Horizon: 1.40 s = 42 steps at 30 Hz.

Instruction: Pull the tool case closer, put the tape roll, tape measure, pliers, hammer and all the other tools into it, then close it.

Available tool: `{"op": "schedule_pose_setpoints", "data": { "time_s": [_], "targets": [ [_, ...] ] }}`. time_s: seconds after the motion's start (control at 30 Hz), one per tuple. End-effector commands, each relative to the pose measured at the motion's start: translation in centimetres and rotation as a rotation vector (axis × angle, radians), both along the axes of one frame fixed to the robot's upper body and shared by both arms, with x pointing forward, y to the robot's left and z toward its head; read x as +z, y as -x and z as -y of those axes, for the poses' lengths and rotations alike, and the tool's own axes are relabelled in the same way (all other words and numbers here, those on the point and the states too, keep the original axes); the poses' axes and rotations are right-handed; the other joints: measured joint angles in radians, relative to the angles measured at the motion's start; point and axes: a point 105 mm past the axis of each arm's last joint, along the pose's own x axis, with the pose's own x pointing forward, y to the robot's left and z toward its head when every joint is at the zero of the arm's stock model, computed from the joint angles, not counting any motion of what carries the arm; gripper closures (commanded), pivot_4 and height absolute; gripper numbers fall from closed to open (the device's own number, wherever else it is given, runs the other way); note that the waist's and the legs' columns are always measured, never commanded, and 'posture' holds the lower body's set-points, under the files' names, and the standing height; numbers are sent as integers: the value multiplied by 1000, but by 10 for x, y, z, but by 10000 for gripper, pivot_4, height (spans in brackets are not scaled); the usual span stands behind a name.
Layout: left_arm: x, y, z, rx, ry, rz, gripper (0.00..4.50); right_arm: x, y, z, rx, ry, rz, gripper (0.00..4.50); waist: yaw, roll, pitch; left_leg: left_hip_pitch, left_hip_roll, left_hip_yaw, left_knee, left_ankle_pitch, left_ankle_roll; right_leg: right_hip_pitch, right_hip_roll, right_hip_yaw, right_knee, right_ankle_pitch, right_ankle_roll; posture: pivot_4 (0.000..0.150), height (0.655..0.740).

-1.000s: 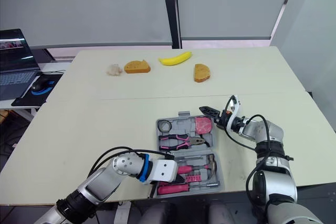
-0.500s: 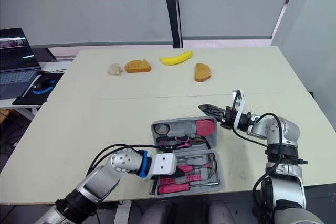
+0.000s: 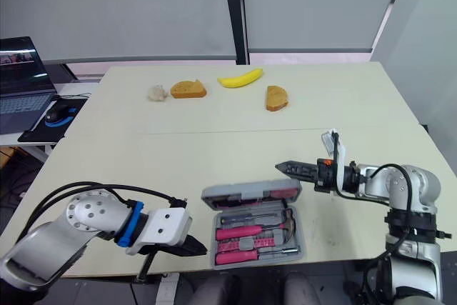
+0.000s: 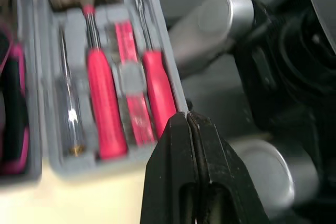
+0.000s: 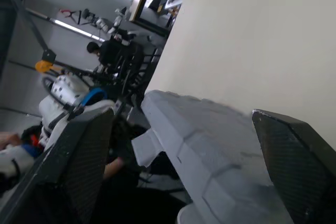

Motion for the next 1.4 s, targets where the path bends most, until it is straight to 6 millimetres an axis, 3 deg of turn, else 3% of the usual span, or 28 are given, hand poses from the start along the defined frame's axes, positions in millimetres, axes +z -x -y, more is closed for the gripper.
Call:
{"op": "schedule_pose_setpoints", "data": {
  "time_s": [0.03, 0.13, 0.3, 0.43, 0.53, 0.63, 0.7, 0.93, 1.17, 1.4],
  "targets": [
    [-2, -9, -14, 82, -28, 38, 45000, 15, 37, 0, 140, -13, 51, 734, 3, 0, 1, 0, 0, 0, 0, 0, 0, 0, 0, 0, 0, 0, 0, 1500, 7400],
    [-13, -18, -26, 151, -55, 63, 45000, 19, 55, 2, 166, 22, 99, 734, 6, -1, 3, 0, 0, 0, 0, 0, 0, 0, -1, -1, -1, 0, 0, 1500, 7400],
    [-35, -30, -22, 238, -39, 131, 45000, 3, 30, 17, -55, 301, 327, 734, 12, -2, 4, -1, 1, 0, 0, 0, 0, 0, -1, -1, -1, -2, 3, 1500, 7400],
    [-43, -39, -15, 299, -13, 177, 45000, -18, 7, 37, -153, 568, 541, 9784, 19, -5, 5, -3, 0, 0, -1, 0, 0, -1, -1, -1, -3, -2, 3, 1500, 7400],
    [-51, -36, -11, 321, -24, 172, 45000, -56, 8, 60, -25, 871, 719, 19626, 25, -6, 6, -3, -1, 0, -1, 0, 0, -2, -1, -2, -3, -2, 3, 1500, 7400],
    [-54, -31, -5, 316, -20, 177, 45000, -88, 23, 69, 178, 1012, 826, 26981, 26, -7, 6, -3, -1, -1, -1, 0, 0, -2, -1, -2, -3, -2, 3, 1500, 7400],
    [-57, -26, -4, 319, -27, 165, 45000, -100, 31, 69, 242, 1026, 854, 31322, 26, -8, 7, -3, -1, -1, -1, 0, 0, -2, -1, -2, -3, -2, 3, 1500, 7400],
    [-68, -11, 0, 318, -48, 129, 45000, -114, 48, 47, 341, 1008, 909, 44725, 26, -8, 7, -1, 1, -1, -1, 0, 0, 0, -1, -2, -2, -3, 2, 1500, 7400],
    [-71, -18, 17, 353, 5, 116, 45000, -111, 61, 23, 359, 951, 908, 44725, 33, -8, 7, -1, 0, -1, 0, 0, -1, 1, -1, -2, -2, -3, 3, 1500, 7400],
    [-70, -24, 26, 356, 26, 123, 45000, -111, 64, 22, 358, 957, 897, 44725, 35, -8, 7, -1, 0, -2, 0, 0, -1, 0, -1, -3, -2, -3, 2, 1500, 7400]
  ]
}}
